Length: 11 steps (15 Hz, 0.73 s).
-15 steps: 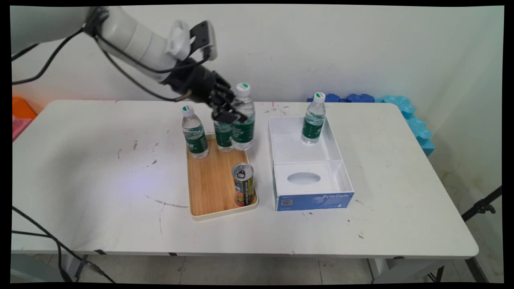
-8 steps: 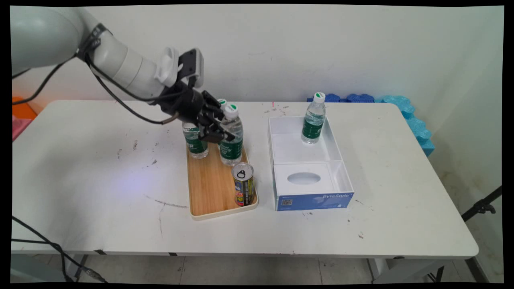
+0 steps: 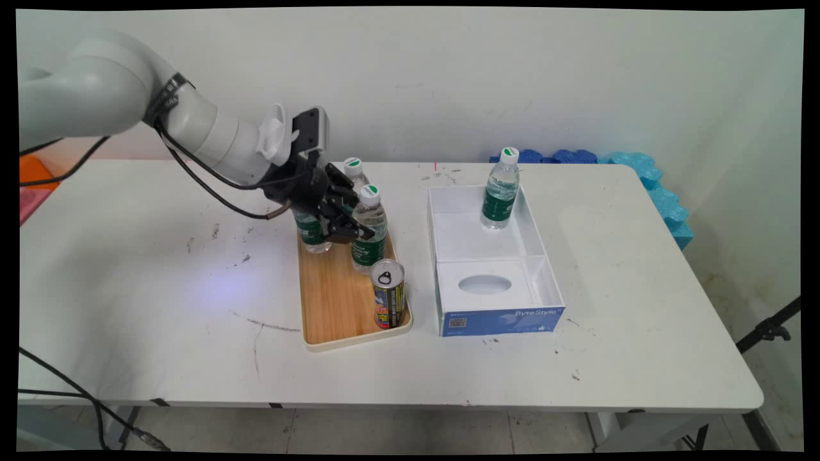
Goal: Place the picked object on the tray
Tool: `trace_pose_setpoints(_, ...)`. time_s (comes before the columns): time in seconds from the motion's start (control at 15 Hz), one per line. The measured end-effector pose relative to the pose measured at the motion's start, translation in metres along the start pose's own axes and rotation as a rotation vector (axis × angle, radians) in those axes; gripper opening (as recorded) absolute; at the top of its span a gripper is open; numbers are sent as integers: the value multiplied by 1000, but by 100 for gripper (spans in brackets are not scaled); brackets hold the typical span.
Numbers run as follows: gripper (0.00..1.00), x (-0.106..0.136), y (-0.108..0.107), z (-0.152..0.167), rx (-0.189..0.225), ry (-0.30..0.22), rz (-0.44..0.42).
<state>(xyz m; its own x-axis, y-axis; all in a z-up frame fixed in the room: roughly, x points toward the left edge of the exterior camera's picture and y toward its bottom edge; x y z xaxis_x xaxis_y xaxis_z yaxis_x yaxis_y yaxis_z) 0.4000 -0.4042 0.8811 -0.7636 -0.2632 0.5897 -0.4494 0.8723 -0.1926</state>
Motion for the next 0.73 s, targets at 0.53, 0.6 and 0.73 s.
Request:
trace_pose_setpoints(0.53, 100, -17, 9, 14, -1, -11, -25)
trace_pose_setpoints(0.6, 100, -18, 10, 14, -1, -11, -25)
trace_pose_setpoints(0.73, 100, -21, 11, 13, 0, -9, -25)
